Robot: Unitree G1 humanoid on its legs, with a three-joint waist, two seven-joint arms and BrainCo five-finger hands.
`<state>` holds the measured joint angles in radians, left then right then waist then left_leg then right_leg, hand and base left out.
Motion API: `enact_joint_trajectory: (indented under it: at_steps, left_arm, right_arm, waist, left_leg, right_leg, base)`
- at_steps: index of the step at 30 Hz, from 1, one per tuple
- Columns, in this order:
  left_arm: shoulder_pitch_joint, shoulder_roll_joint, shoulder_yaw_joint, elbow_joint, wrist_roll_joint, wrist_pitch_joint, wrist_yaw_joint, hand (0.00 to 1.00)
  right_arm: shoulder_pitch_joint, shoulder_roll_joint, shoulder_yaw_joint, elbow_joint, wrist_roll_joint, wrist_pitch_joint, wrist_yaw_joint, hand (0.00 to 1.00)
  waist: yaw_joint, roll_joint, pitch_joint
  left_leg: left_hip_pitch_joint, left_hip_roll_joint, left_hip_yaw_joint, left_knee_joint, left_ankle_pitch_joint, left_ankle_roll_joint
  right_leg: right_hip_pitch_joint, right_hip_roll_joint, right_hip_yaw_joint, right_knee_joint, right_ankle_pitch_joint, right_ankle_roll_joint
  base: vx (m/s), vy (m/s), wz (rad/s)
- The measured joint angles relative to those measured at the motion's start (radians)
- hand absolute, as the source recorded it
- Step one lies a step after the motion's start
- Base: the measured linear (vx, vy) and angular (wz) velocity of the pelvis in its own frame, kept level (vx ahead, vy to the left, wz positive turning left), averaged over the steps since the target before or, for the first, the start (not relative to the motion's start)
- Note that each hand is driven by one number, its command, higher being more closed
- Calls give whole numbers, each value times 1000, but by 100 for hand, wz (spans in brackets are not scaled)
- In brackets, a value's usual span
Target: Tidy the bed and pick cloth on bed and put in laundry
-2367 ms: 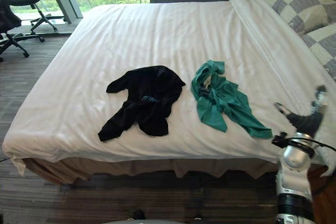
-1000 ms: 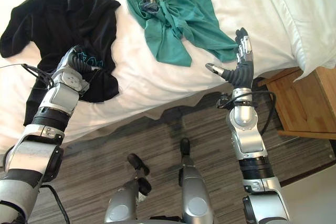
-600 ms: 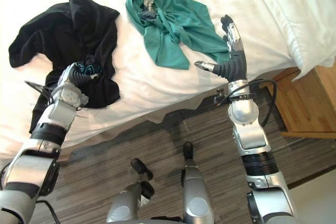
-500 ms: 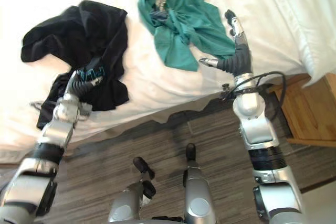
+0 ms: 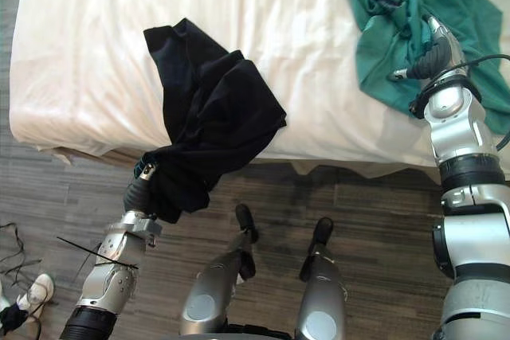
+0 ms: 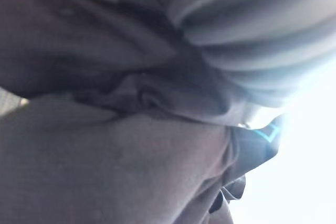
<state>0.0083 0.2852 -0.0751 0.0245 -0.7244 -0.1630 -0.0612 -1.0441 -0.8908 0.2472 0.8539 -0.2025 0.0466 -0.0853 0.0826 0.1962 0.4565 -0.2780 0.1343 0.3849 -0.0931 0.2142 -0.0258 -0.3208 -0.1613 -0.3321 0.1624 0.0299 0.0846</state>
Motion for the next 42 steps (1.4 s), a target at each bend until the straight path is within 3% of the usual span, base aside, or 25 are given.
enact_joint_trajectory:
  at_steps: [2, 3, 7, 12, 15, 17, 21, 23, 25, 27, 28, 31, 33, 34, 35, 37, 38, 39, 40, 42]
  left_arm:
    - [-32, 3, -1, 0, -29, 6, -4, 100]
    - [-46, 10, -1, -1, -38, 6, -4, 100]
    - [-80, 55, 1, -11, -93, 15, -31, 100]
    - [-76, 58, 17, -24, -100, 38, -49, 100]
    - [-42, 54, 38, -50, -101, 49, -58, 100]
    - [6, 44, 44, -108, -110, 51, -62, 100]
    - [109, -18, 46, -203, -104, 51, -68, 100]
    - [152, -40, 43, -227, -86, 51, -68, 100]
    - [187, -50, 36, -222, -67, 50, -61, 100]
    - [208, -63, 21, -213, -47, 50, -53, 100]
    - [210, -91, 17, -209, -45, 48, -43, 100]
    - [212, -123, -6, -169, -43, 28, -40, 100]
    - [208, -129, -28, -136, -22, 19, -25, 100]
    - [211, -131, -61, -100, -3, 10, -17, 100]
    - [213, -133, -73, -85, 2, 4, -15, 100]
    - [211, -144, -113, -15, 30, -3, 2, 100]
    - [209, -141, -129, 32, 70, -11, 3, 100]
    - [207, -141, -127, 63, 80, -19, 6, 100]
    - [207, -153, -116, 123, 82, -20, 34, 100]
    - [261, -172, -108, 155, 64, -21, 104, 100]
  right_arm:
    - [-57, -34, 11, 63, -4, 0, 16, 0]
    - [-83, -47, 27, 94, -3, 1, 27, 100]
    - [-147, -66, 32, 188, -4, 9, 77, 100]
    - [-149, -79, -86, 215, 27, 27, 114, 100]
    - [-114, -63, -157, 243, 147, 3, 126, 100]
    - [-44, -38, -225, 237, 237, -47, 130, 100]
    - [193, 93, -365, 94, 480, -189, 143, 100]
    - [330, 196, -415, -27, 586, -223, 155, 100]
    - [477, 342, -447, -136, 665, -259, 156, 100]
    - [636, 466, -454, -229, 715, -279, 159, 100]
    - [760, 555, -465, -301, 745, -284, 176, 100]
    - [965, 690, -424, -435, 752, -286, 197, 100]
    - [1054, 733, -376, -507, 750, -288, 205, 100]
    - [1133, 770, -330, -560, 749, -292, 225, 100]
    - [1160, 784, -314, -576, 749, -294, 233, 100]
    - [1269, 832, -263, -638, 728, -306, 240, 100]
    - [1331, 861, -224, -666, 713, -311, 232, 100]
    - [1345, 867, -206, -670, 707, -313, 230, 100]
    - [1345, 862, -174, -662, 688, -306, 221, 100]
    - [1331, 852, -127, -660, 634, -288, 216, 100]
  waist:
    - [24, 12, 5]
    - [35, 17, 7]
    - [41, 20, 7]
    - [46, 31, 4]
    - [44, 30, 4]
    - [42, 30, 4]
    - [16, 21, 5]
    - [-4, 2, 0]
    - [-15, -40, -25]
    - [-22, -74, -75]
    - [-42, -89, -97]
    - [-60, -104, -148]
    - [-77, -106, -167]
    - [-81, -109, -196]
    - [-83, -113, -205]
    - [-127, -119, -245]
    - [-151, -146, -283]
    - [-150, -160, -292]
    - [-129, -176, -308]
    - [-106, -155, -328]
  left_leg:
    - [-16, -3, -3, 0, 4, -2]
    - [-25, -5, -9, 0, 7, -5]
    - [-49, -13, -29, 0, 15, -16]
    - [-48, -15, -39, 0, 22, -26]
    - [-19, -13, -42, 0, 23, -27]
    - [13, -13, -40, 0, 22, -27]
    - [91, -11, -23, 0, 22, -27]
    - [124, -4, -15, -1, 21, -29]
    - [158, 9, 8, -1, 6, -47]
    - [171, 21, 27, -3, -12, -53]
    - [187, 23, 28, -4, -24, -45]
    - [207, 16, 21, -9, -46, -35]
    - [219, 5, -8, -9, -49, -32]
    - [221, -10, -57, -8, -51, -30]
    - [217, -17, -85, -4, -51, -29]
    - [211, -43, -241, -1, -42, -11]
    - [183, -70, -337, -2, -37, -6]
    - [178, -86, -360, -3, -35, -13]
    - [182, -95, -378, -9, -33, -13]
    - [165, -97, -380, -9, -36, -9]
  right_leg:
    - [-18, -4, 0, 3, 3, 2]
    - [-25, -7, -4, 7, 3, 2]
    - [-49, -16, -9, 13, 6, 1]
    - [-41, -20, -17, 13, 7, 1]
    - [-12, -17, -17, 10, 8, 3]
    - [15, -17, -10, 6, 8, 3]
    - [92, -9, 7, -24, 8, 3]
    - [126, 1, 21, -41, 8, 3]
    - [154, 11, 36, -61, 8, 3]
    - [170, 25, 33, -78, 7, 1]
    - [201, 29, 25, -92, 5, 3]
    - [236, 26, -3, -98, -8, 7]
    - [261, 14, -28, -82, -25, 14]
    - [267, -5, -45, -23, -61, 28]
    - [268, -14, -50, 11, -82, 23]
    - [281, -1, 81, 99, -175, -89]
    - [286, 9, 188, 107, -265, -75]
    - [295, 1, 198, 112, -287, -22]
    - [314, -6, 169, 116, -295, 22]
    - [316, -6, 133, 127, -311, 34]
  base:
    - [1, 6, 7]
    - [-7, -12, 10]
    - [-4, -12, 6]
    - [9, -18, 6]
    - [55, -55, -1]
    - [69, -61, -12]
    - [58, -69, -18]
    - [63, -86, -18]
    - [63, -74, -29]
    - [83, -83, -10]
    - [86, -53, 12]
    - [75, -11, 20]
    - [93, 1, 53]
    - [100, -3, 74]
    - [106, -9, 109]
    - [144, -49, 215]
    - [124, -112, 255]
    - [64, -179, 194]
    - [12, -164, 96]
    - [-13, -127, 71]
